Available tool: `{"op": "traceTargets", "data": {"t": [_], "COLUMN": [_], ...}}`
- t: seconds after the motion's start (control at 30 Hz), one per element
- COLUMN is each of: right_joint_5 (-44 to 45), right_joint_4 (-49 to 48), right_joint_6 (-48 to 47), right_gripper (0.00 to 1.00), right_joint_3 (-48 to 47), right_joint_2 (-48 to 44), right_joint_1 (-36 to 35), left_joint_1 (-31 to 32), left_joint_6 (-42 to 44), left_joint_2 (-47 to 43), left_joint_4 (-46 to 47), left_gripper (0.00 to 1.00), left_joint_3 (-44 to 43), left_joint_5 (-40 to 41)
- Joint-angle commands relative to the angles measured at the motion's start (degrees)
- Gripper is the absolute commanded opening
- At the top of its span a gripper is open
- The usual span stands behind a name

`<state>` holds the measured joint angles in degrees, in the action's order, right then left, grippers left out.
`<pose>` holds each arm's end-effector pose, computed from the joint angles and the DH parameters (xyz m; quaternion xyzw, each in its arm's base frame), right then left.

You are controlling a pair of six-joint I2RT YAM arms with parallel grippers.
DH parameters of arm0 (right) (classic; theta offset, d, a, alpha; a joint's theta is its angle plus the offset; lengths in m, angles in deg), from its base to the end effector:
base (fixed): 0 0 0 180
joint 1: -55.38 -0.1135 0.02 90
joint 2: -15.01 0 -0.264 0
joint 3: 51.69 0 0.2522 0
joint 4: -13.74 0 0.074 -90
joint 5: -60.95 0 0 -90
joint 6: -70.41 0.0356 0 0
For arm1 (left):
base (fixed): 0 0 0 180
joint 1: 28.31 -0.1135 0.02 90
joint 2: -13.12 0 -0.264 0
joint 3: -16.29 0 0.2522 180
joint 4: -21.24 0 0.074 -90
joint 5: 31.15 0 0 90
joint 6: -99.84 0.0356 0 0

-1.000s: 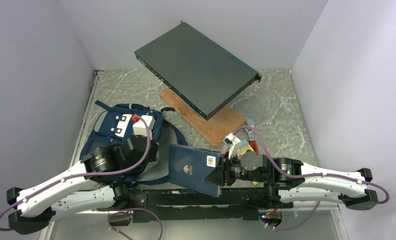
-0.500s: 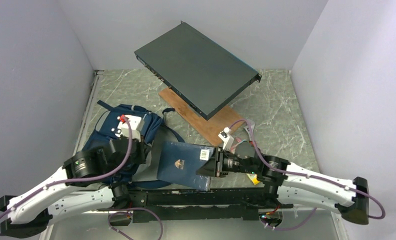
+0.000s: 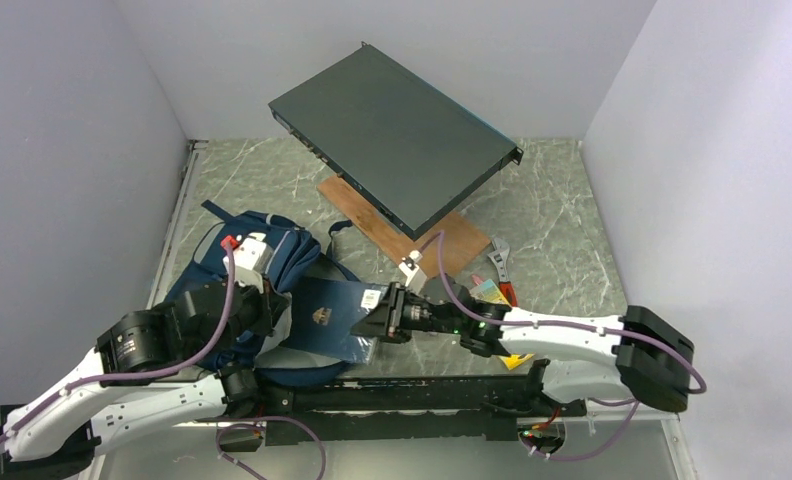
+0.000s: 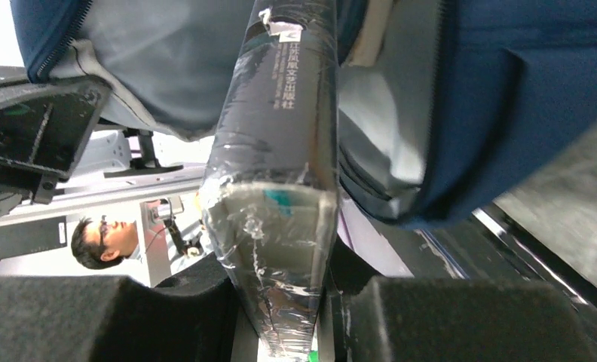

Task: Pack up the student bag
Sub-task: Place the book in the student bag.

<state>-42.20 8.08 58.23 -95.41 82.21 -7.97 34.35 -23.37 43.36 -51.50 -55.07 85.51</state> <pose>0.1060 0.2293 0.2231 0.0342 0.8049 0.5827 0.1073 0.0473 -0.0566 0.3568 0.1072 0.8502 -0.2175 0.4674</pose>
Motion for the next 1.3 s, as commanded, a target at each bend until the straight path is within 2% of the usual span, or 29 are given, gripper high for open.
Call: {"op": "traceTargets", "data": {"t": [0.0, 0.13, 0.23, 0.4, 0.53, 0.57, 0.67, 0.7, 0.8, 0.93, 1.07, 1.27], "right_joint_5": [4.79, 9.43, 11.73, 11.5, 10.05, 9.98, 7.65, 6.23, 4.46, 4.0, 3.89, 6.16], "right_joint_4": [-18.85, -17.97, -13.25, -11.11, -14.91, -14.34, -14.04, -13.87, -13.37, -11.84, -13.19, -12.39], "right_joint_6": [0.94, -1.15, -1.61, -5.23, -11.83, -12.87, -13.78, -14.25, -16.28, -18.26, -17.25, -18.52], "right_gripper": [0.0, 0.0, 0.0, 0.0, 0.0, 0.03, 0.35, 0.42, 0.56, 0.64, 0.66, 0.68], "right_joint_3": [-8.57, -13.28, -17.5, -24.47, -28.83, -30.0, -31.32, -31.42, -28.3, -22.26, -18.06, -17.03], "right_joint_2": [4.17, 9.97, 14.32, 22.89, 30.66, 32.3, 36.43, 37.25, 36.62, 33.79, 33.08, 32.31], "right_joint_1": [-2.64, -3.72, -3.8, -4.07, -4.23, -4.19, -4.19, -4.23, -4.22, -4.19, -4.58, -5.1], "left_joint_1": [0.1, 0.1, 0.1, 0.1, 0.1, 0.1, 0.1, 0.1, 0.1, 0.1, 0.1, 0.1], "left_joint_6": [5.73, 9.93, 12.92, 16.38, 20.26, 20.96, 22.76, 23.17, 23.07, 23.02, 22.72, 22.45], "left_joint_2": [-0.05, 0.78, 0.62, -2.31, -6.71, -7.62, -10.13, -10.84, -12.45, -14.28, -16.23, -17.15], "left_joint_4": [8.94, 9.09, 9.7, 12.35, 17.66, 18.43, 20.49, 20.78, 20.56, 19.77, 19.54, 19.79], "left_gripper": [0.0, 0.0, 0.0, 0.0, 0.0, 0.0, 0.0, 0.0, 0.0, 0.0, 0.0, 0.0], "left_joint_3": [-3.1, -4.71, -4.64, -1.78, 3.56, 4.96, 9.23, 10.06, 11.37, 11.64, 11.83, 12.09], "left_joint_5": [-1.27, -3.17, -3.76, -0.67, 0.42, 0.84, 1.52, 1.47, 1.68, 2.86, 3.28, 2.3]}}
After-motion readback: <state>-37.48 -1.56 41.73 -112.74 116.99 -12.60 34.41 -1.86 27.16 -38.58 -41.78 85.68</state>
